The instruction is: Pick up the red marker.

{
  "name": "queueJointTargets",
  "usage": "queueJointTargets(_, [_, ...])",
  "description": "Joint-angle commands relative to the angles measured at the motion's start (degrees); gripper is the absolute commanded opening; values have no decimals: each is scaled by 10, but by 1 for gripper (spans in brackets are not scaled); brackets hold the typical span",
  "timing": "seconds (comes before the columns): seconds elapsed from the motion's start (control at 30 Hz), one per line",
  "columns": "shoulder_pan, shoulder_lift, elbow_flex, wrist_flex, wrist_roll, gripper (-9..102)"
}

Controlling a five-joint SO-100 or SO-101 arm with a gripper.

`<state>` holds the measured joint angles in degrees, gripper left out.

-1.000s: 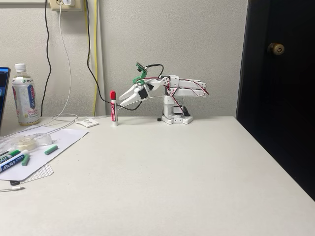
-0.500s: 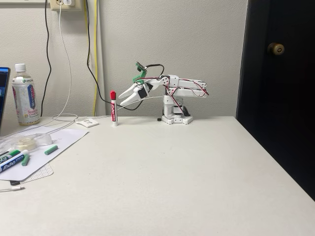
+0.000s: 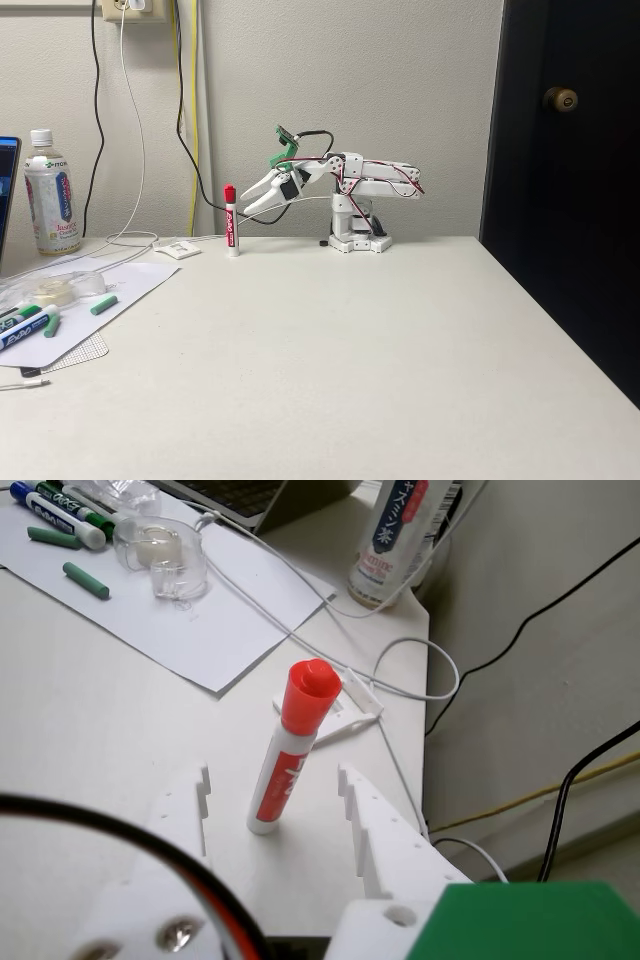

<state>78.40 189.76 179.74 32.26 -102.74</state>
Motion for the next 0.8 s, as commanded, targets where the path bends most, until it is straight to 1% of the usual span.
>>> queueJointTargets(0.0, [4,2,-36,16,-6,29])
queueJointTargets(0.2, [-1,1,-66,48,-6,27])
queueJointTargets(0.5, [-11,-11,-70,20,-11,27])
queueJointTargets(0.57, [-12,-24,-83,18,-15,25])
queueJointTargets(0.67, [-15,-68,-128,37,-16,23])
queueJointTargets(0.77, [-18,-107,-165,47,-17,24])
